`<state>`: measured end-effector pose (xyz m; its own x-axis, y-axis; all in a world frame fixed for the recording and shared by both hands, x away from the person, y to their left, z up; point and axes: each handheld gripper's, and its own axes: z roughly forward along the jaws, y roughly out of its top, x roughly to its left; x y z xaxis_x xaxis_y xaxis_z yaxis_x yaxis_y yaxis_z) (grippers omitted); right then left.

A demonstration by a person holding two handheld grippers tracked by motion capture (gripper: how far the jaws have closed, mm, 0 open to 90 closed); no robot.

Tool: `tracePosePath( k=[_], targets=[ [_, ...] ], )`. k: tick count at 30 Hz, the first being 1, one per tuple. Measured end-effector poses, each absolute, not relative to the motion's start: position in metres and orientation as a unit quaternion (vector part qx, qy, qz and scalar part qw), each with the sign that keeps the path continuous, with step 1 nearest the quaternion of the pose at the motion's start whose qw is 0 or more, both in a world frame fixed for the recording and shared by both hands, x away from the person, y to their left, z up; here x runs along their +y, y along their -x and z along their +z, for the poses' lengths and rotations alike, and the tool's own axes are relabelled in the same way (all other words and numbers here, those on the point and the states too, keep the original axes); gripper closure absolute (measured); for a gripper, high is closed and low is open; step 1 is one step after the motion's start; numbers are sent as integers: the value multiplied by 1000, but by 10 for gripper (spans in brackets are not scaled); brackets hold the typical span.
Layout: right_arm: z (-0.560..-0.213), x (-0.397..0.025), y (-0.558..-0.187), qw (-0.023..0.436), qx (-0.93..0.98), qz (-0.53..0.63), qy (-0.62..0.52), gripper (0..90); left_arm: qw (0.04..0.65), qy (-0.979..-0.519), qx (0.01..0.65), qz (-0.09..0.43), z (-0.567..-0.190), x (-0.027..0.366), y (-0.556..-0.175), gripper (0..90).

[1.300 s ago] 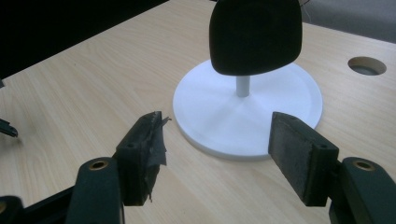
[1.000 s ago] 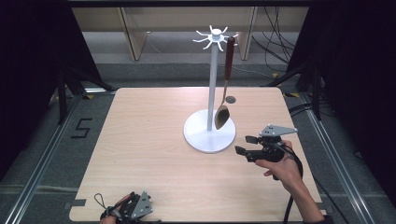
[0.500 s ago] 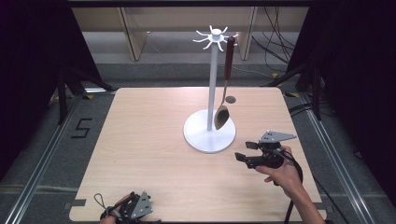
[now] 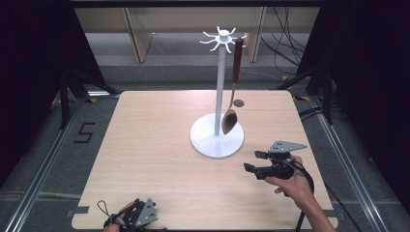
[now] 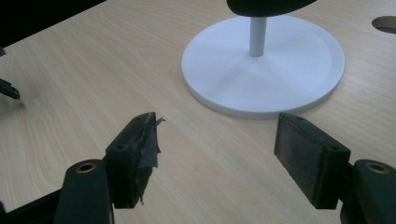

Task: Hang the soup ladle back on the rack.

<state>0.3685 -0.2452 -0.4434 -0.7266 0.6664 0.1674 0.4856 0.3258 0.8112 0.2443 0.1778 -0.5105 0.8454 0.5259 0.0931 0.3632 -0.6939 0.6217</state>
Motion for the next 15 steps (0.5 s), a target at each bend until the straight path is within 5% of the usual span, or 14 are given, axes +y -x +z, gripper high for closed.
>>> tracePosePath(
  k=[15],
  targets=[
    [-451,-245,-359,113,819,440,-350,296,306,-910,244,134,-510,178,-244,166]
  ],
)
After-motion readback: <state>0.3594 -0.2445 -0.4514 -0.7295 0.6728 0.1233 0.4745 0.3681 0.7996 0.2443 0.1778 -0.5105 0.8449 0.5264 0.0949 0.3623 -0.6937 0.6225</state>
